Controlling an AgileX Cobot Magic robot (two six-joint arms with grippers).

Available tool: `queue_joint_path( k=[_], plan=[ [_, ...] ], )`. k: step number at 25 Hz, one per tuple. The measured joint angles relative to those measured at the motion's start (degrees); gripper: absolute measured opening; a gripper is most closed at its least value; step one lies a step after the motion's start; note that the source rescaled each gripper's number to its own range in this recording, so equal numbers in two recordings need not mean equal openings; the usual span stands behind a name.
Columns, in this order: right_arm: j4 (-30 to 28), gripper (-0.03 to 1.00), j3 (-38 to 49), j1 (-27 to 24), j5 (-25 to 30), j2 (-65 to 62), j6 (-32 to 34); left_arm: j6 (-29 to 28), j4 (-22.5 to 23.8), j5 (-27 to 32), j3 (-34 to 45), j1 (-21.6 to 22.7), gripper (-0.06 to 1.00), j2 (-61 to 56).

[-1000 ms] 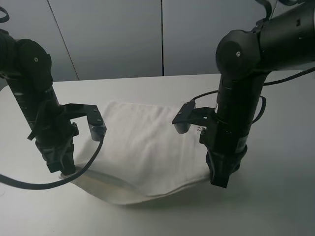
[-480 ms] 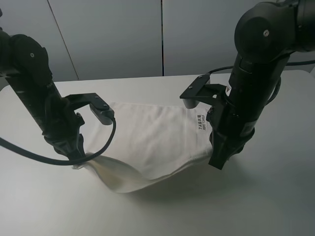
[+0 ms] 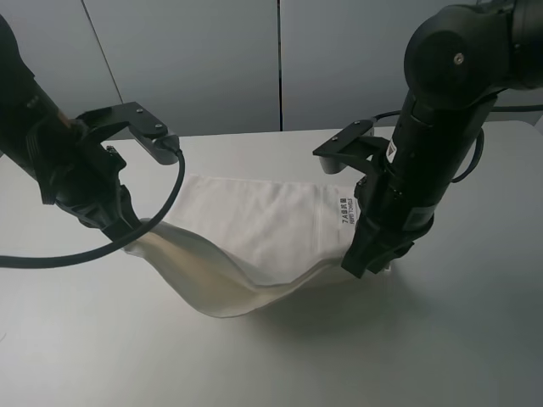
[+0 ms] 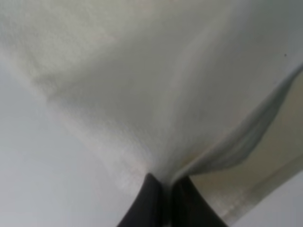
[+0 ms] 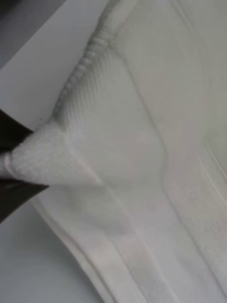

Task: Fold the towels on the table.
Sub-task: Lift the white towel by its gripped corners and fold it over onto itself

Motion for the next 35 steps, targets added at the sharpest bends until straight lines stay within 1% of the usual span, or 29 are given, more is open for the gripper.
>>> queue_joint_path(
  k=[3,7,13,17,21,24,31,35],
  plan=[
    [0.0,0.04,0.0,0.0,-0.5,0.0,2.9,-3.6,0.4,-0.3,0.0,0.2,0.00,0.0],
    [-1.0,0.04,0.0,0.0,-1.8,0.0,8.1,-8.1,0.4,-1.5,0.0,3.0,0.00,0.0],
    [-6.8,0.04,0.0,0.0,-6.4,-0.3,19.5,-9.6,-2.7,-4.1,0.0,8.5,0.00,0.0],
    [-12.0,0.04,0.0,0.3,-9.5,-0.3,26.9,-9.7,-4.8,-6.4,0.0,10.6,0.00,0.0],
    [-16.6,0.04,0.0,0.3,-12.5,-0.3,34.1,-10.5,-6.0,-9.4,0.0,11.0,0.00,0.0],
    [-20.0,0.04,0.0,0.3,-13.6,-0.3,38.1,-11.5,-7.0,-12.4,0.0,11.0,0.00,0.0],
    [-27.7,0.04,0.0,0.5,-16.6,-0.3,46.0,-13.4,-7.3,-18.4,0.0,11.0,0.00,0.0],
    [-30.9,0.04,0.0,0.5,-17.9,-0.2,49.9,-14.1,-7.3,-20.2,0.0,11.0,0.00,0.1]
  ],
)
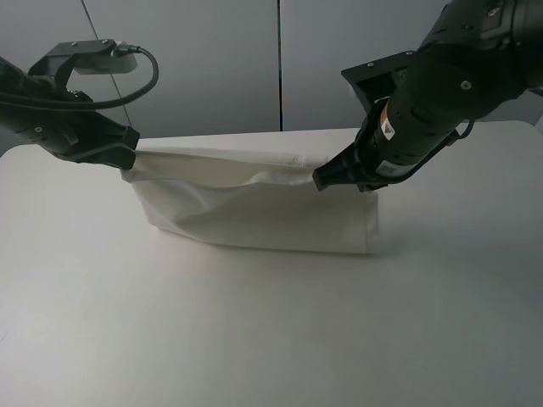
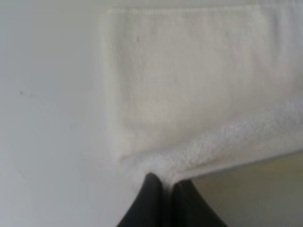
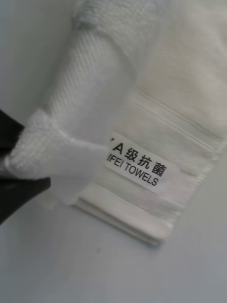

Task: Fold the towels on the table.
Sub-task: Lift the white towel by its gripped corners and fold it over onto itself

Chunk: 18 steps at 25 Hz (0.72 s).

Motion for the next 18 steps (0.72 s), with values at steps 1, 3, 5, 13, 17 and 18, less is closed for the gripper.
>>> queue_joint_path(
  k=[1,3,5,13,17,18],
  plan=[
    [-0.7,0.04,0.0,0.0,-0.4,0.2,0.7,-0.5,0.4,-0.4,0.0,0.0,0.00,0.2],
    [-1.5,0.04,0.0,0.1,-1.3,0.7,2.3,-2.2,1.8,-1.1,0.0,0.0,0.01,0.7],
    [-1.8,0.06,0.0,0.1,-1.7,0.8,2.8,-3.7,4.0,-1.9,0.0,0.0,0.11,1.3],
    [-4.9,0.98,0.0,0.0,-0.6,0.9,7.8,-8.2,9.1,-5.0,0.0,0.4,0.95,1.3],
    [-6.4,1.00,0.0,0.0,-0.4,0.9,8.3,-8.9,9.4,-5.4,0.0,0.4,0.94,1.3],
    [-6.7,1.00,0.0,0.0,-0.4,0.9,8.3,-9.0,9.4,-5.4,0.0,0.4,0.94,1.3]
  ],
)
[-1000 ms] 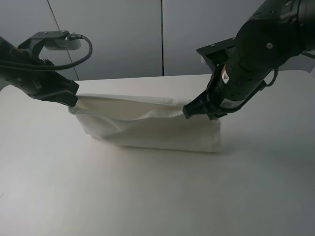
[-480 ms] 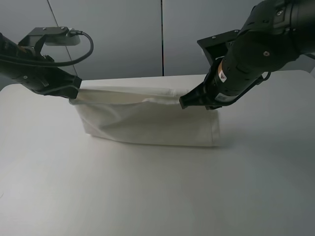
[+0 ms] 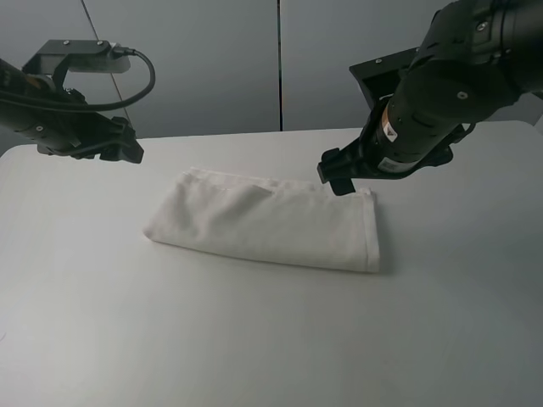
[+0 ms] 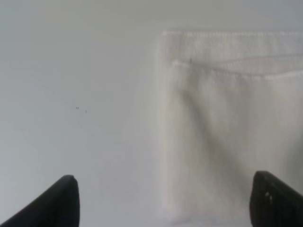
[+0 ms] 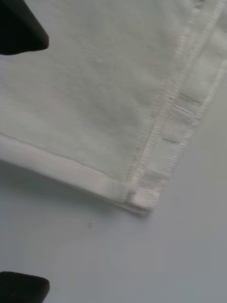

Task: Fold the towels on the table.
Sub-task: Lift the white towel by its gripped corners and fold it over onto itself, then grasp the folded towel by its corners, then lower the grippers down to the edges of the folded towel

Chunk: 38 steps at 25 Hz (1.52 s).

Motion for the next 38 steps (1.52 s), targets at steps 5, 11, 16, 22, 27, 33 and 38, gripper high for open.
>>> queue_joint_path(
  k=[5,11,16,22,27,33,38],
  plan=[
    [-0.9,1.00,0.0,0.0,0.0,0.0,1.8,-2.3,0.1,-0.1,0.0,0.0,0.94,0.0],
    [5.0,1.00,0.0,-1.7,-0.1,0.1,1.9,-12.2,0.7,0.4,-0.1,0.4,0.94,1.9],
    [12.8,1.00,0.0,-7.5,-0.1,0.4,-4.5,-13.9,1.8,5.5,-4.6,3.4,0.94,7.0],
    [18.0,1.00,0.0,-10.9,-0.1,0.5,-10.8,-7.9,2.6,6.9,-11.1,3.9,0.98,14.7],
    [18.3,1.00,0.0,-10.9,-0.4,0.5,-11.3,-5.1,2.6,11.6,-15.6,3.9,0.99,20.8],
    [18.5,1.00,0.0,-10.9,-1.4,0.6,-11.7,-2.3,2.4,14.2,-19.2,3.9,0.99,25.2],
    [20.6,1.00,0.0,-10.9,-1.5,4.2,-12.6,-1.9,1.9,14.7,-20.1,3.9,1.00,26.5]
  ],
)
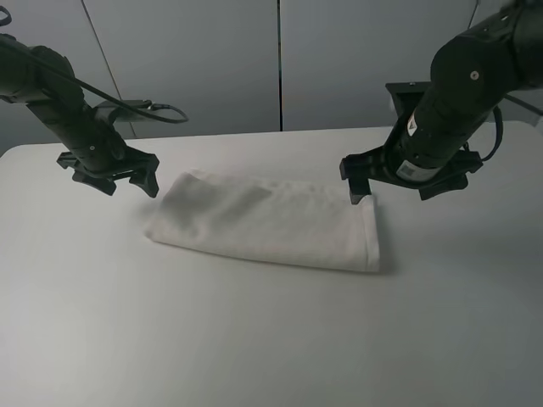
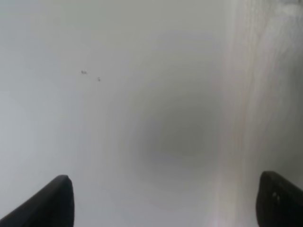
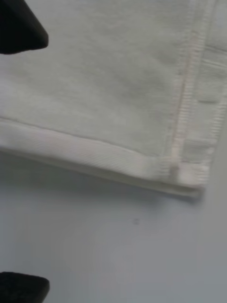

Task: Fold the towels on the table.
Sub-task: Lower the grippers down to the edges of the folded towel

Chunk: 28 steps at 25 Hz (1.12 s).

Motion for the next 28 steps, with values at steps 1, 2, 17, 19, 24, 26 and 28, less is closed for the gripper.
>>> queue_joint_path(
  k=[1,2,17,19,24,26,28],
  plan=[
    [0.5,1.00,0.0,0.0,0.0,0.9,-0.1,0.2,-0.2,0.0,0.0,0.0,0.99,0.1],
    [0.7,1.00,0.0,0.0,-0.1,1.6,-0.1,0.1,-0.4,-0.3,-0.1,0.0,0.99,0.2],
    [2.4,1.00,0.0,0.0,-3.1,3.6,-0.9,2.3,-2.7,1.4,-5.6,0.0,1.00,6.4],
    [2.4,1.00,0.0,0.0,-3.1,3.6,-1.0,3.4,-3.8,1.4,-5.7,0.0,1.00,6.6],
    [2.4,1.00,0.0,0.0,-3.1,3.6,-1.2,4.8,-6.2,1.7,-5.8,0.0,1.00,6.6],
    [2.4,1.00,0.0,0.0,-3.1,3.6,-1.2,5.3,-6.5,2.2,-5.8,0.0,1.00,6.6],
    [2.4,1.00,0.0,0.0,-3.2,3.6,-1.2,5.9,-6.6,2.8,-5.8,0.0,1.00,6.6]
  ],
)
